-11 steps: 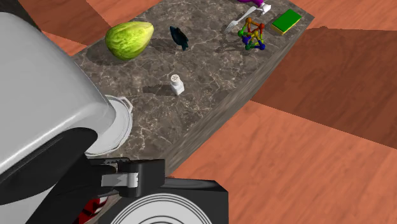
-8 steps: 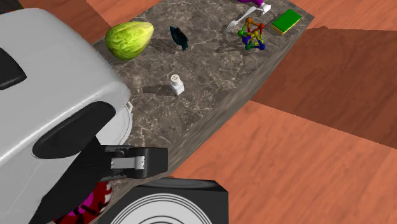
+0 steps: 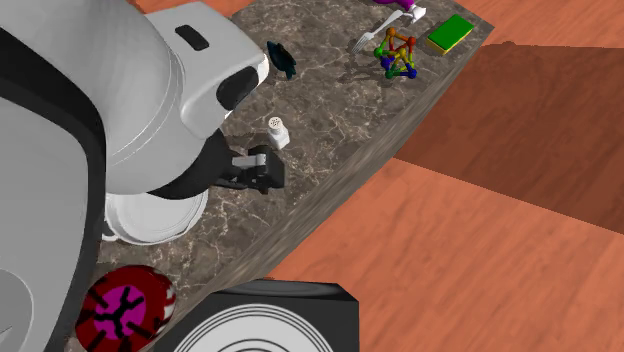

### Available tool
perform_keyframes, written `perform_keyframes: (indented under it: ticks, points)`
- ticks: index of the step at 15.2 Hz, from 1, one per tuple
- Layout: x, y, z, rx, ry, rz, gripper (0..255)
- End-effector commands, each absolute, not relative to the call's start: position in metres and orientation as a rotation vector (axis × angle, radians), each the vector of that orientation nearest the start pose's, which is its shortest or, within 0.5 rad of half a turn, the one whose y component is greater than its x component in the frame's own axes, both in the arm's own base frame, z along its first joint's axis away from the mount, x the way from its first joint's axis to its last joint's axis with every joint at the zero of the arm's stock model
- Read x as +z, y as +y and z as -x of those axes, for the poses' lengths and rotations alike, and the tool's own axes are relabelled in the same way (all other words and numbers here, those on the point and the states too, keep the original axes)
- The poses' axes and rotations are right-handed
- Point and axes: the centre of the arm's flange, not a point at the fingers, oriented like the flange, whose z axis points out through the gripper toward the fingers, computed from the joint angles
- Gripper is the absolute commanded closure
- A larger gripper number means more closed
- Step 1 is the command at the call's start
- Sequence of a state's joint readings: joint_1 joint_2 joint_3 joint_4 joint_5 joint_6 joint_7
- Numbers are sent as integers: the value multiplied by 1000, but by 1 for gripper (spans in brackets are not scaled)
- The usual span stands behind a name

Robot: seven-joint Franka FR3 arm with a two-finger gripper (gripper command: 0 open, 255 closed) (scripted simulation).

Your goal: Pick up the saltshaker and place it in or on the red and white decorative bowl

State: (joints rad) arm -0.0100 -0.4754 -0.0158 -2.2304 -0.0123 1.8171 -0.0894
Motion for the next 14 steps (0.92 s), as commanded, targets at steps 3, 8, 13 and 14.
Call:
perform_keyframes:
  ticks: [3, 8, 13, 14]
  points:
    - [529, -14, -463, -81, -92, 3148, 0]
    - [490, -17, -518, -59, -74, 3150, 0]
    - [450, -20, -573, -37, -56, 3152, 0]
    - [442, -21, -584, -33, -52, 3152, 0]
